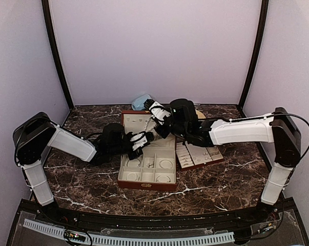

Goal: Organize the mixed jewelry
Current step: Hang the necklace on the necklace hanger.

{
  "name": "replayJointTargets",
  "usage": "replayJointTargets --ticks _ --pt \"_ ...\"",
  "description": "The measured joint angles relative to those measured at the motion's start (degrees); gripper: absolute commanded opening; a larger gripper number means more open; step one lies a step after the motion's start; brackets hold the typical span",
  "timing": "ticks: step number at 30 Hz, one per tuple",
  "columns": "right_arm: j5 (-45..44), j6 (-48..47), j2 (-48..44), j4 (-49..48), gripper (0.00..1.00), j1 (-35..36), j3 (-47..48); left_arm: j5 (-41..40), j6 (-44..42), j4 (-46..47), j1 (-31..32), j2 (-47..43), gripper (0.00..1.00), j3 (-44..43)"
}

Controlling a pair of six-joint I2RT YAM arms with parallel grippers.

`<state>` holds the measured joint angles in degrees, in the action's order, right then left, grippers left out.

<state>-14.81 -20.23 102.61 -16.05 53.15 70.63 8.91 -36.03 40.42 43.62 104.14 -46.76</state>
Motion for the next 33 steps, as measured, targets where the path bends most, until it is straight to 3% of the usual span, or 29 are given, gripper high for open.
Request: replayJointTargets --ticks 3,9,20,33 --pt "0.00 0.20 0.35 0.26 0.01 -0.02 0.07 0.00 -0.02 0.02 0.02 0.00 0.00 0.00" --pt "0.02 1.01 0.46 1.11 0.22 -0.04 0.42 0.00 -0.07 0.02 0.02 0.00 0.00 0.00" --pt "1.14 1.68 0.46 2.25 0.29 -0.07 0.72 0.00 -0.37 0.00 0.02 0.00 0.02 0.00" --pt "8.22 5.70 -5.73 2.71 0.41 -0.13 -0.98 0.44 2.14 -0.70 0.28 -1.42 0.36 0.00"
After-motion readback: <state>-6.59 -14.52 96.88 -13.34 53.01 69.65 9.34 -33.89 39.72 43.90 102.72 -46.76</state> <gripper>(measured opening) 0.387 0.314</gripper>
